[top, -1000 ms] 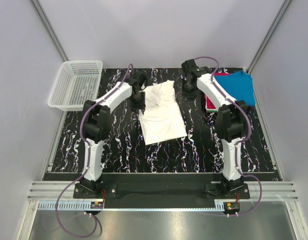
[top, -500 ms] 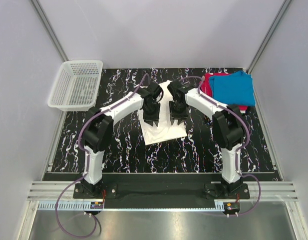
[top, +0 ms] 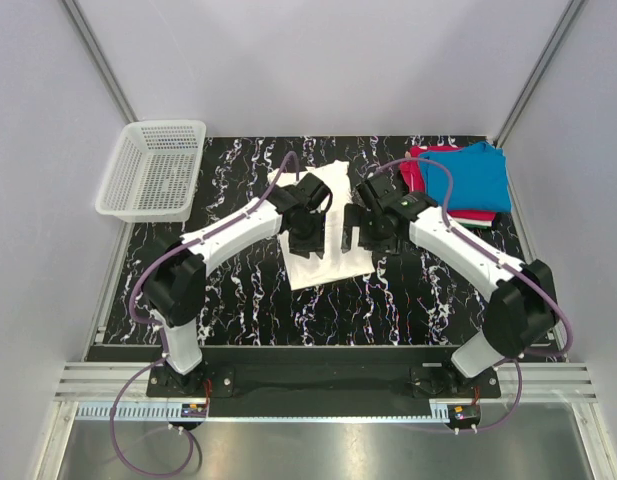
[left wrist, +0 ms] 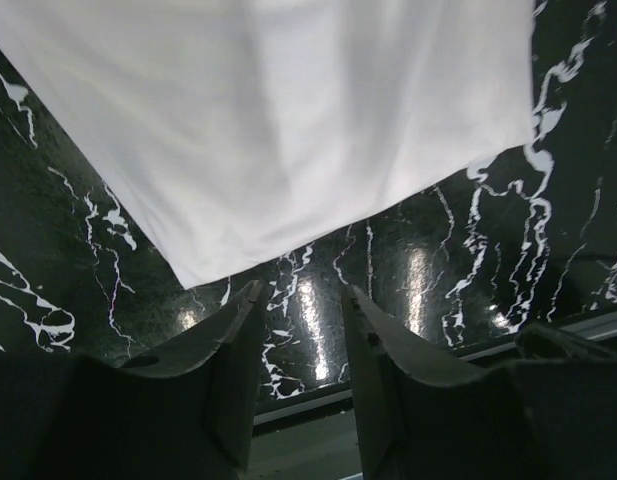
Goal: Fold and stack the t-shirts
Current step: Fold the tshirt
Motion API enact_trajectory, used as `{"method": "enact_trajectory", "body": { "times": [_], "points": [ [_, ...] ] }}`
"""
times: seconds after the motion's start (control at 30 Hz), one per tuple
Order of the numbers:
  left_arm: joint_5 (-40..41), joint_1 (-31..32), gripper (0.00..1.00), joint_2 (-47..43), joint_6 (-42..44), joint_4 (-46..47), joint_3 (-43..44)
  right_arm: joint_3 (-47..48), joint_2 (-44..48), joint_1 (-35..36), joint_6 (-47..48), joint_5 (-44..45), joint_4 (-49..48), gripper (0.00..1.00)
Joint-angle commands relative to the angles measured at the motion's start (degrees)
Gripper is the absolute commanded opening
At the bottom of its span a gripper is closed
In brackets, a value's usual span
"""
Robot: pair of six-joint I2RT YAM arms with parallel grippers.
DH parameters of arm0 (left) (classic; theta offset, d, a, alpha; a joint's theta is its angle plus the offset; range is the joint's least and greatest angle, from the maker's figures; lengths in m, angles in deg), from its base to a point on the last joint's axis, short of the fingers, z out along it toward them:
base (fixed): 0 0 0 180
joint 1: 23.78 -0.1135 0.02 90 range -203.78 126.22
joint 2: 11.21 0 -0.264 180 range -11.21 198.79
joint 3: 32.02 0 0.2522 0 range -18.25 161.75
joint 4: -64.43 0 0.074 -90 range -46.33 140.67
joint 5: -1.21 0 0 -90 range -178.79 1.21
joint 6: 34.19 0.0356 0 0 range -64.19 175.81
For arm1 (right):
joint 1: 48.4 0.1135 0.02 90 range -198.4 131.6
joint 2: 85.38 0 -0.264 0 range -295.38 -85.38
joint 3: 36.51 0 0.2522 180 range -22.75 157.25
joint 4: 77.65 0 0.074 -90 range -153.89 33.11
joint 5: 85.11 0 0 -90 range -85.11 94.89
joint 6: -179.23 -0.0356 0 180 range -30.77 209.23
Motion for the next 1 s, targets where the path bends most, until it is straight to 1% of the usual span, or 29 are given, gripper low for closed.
{"method": "enact_trajectory", "body": {
  "times": [0.0,0.03,0.07,0.1,0.2,0.27,0.33,0.43,0.47,0.63,0.9,0.97],
  "points": [
    [2.3,-0.6,0.42,0.4,1.0,2.0,5.1,-0.4,3.1,-0.2,0.5,3.5,-7.2,1.00],
    [2.2,-0.6,0.42,1.3,1.5,1.6,5.9,-0.5,2.7,-0.2,1.3,2.5,-8.3,1.00],
    [3.9,-0.6,0.42,2.0,2.2,1.4,7.5,-0.1,1.6,-0.3,2.1,2.1,-8.7,0.99],
    [4.3,-0.8,0.42,2.6,2.6,0.8,8.2,1.4,-1.8,-0.2,3.7,1.1,-8.7,0.97],
    [5.0,-1.8,0.41,5.3,2.5,0.3,9.8,5.0,-8.2,-0.2,5.8,0.9,-7.9,0.83],
    [5.4,-2.2,0.41,6.0,2.2,0.2,9.8,6.6,-10.2,-0.2,6.6,1.4,-8.0,0.72],
    [5.8,-2.5,0.40,6.7,2.9,0.1,9.8,8.9,-11.9,-0.4,8.5,2.6,-8.1,0.68],
    [6.8,-3.3,0.40,8.1,3.0,-0.6,10.6,11.7,-15.6,-1.4,11.0,2.8,-7.9,0.78],
    [6.6,-4.0,0.40,9.0,3.1,-0.9,11.3,12.1,-17.7,-2.3,11.6,2.2,-7.9,0.79],
    [6.0,-4.8,0.40,11.4,3.3,-1.1,11.7,13.0,-21.1,-4.0,12.4,0.5,-7.7,0.82],
    [6.5,-4.7,0.40,11.6,2.1,-0.2,6.6,7.7,-22.2,-4.2,12.0,-2.2,-8.7,0.82],
    [6.0,-4.4,0.40,11.6,1.4,0.4,5.2,6.7,-22.5,-4.2,12.0,-4.1,-9.0,0.82]
  ]
}}
